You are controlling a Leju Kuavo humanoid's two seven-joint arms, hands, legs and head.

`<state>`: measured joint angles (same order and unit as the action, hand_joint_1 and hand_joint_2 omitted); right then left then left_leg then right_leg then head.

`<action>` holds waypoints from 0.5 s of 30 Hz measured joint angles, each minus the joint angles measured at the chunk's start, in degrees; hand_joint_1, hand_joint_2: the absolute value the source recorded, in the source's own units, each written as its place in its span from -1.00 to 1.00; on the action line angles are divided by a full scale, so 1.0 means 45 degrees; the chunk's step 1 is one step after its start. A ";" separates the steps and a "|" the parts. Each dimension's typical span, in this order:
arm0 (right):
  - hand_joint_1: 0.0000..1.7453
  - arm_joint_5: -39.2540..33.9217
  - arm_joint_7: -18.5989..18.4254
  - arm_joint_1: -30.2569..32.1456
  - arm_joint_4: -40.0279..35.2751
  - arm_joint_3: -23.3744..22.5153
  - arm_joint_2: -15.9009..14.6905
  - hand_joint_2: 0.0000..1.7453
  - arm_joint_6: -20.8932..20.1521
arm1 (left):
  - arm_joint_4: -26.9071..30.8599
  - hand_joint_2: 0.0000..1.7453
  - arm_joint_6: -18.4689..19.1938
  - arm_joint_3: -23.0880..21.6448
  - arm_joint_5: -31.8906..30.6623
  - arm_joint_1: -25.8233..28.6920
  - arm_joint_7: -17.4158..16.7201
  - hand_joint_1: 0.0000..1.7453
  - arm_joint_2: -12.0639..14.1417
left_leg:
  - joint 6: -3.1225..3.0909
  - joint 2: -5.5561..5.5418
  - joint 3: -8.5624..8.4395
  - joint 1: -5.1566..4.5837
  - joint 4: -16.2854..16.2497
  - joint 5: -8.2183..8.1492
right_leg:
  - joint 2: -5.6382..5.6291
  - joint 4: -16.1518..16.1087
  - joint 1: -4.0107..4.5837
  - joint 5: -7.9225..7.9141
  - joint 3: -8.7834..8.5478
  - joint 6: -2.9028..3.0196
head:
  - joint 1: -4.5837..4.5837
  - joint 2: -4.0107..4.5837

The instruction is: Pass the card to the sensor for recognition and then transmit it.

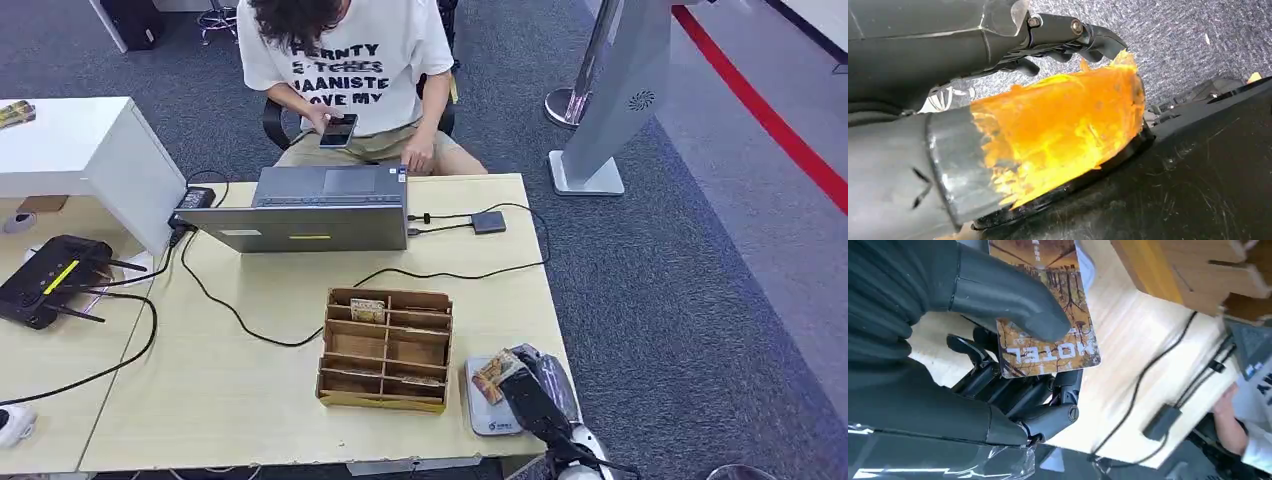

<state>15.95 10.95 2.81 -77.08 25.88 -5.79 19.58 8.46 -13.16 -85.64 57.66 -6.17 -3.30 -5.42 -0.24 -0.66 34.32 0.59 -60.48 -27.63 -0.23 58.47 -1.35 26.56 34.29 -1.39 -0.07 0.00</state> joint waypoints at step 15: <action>1.00 0.1204 0.1583 0.0538 -0.4308 -0.0146 0.0175 1.00 0.1773 | 0.0000 -1.00 -0.0024 0.0000 0.0214 0.0005 0.0229 -1.00 -0.0005 | 0.0000 0.0002 0.0001 0.0000 0.0000 0.0000 | -0.0001 0.0000 0.0000 0.0000 0.0001 0.0000 | 0.0000 0.0000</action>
<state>21.37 18.07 5.23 -96.47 25.22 -5.01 27.56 8.46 -13.27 -85.64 58.62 -6.15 -2.27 -5.44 -0.24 -0.66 34.33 0.59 -60.48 -27.63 -0.24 58.47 -1.35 26.57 34.30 -1.39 -0.07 0.00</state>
